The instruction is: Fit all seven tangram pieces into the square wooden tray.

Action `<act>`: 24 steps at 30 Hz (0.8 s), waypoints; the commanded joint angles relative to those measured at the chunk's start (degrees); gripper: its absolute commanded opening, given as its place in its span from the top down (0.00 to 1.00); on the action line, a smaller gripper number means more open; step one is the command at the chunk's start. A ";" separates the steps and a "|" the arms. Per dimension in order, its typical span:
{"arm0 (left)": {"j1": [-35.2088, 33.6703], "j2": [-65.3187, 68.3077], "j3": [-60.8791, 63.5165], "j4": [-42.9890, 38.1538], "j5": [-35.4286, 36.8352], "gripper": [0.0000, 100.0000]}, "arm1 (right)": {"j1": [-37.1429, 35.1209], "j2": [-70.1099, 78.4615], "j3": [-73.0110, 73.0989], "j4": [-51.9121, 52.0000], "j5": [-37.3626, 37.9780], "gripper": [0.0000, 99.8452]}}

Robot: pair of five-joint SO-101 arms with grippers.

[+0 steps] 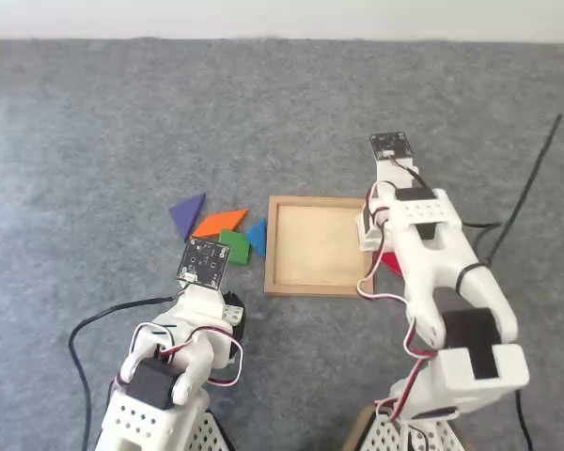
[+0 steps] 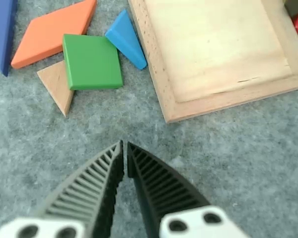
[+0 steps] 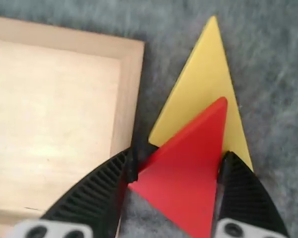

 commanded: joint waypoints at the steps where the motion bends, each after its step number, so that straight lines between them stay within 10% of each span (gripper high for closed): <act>1: 0.26 -1.05 -0.48 0.18 0.35 0.99 | -0.75 1.63 -2.81 -0.48 -1.05 0.73; 24: 0.26 -1.05 -0.48 0.18 0.35 0.99 | -3.03 -1.63 3.34 6.02 3.52 0.66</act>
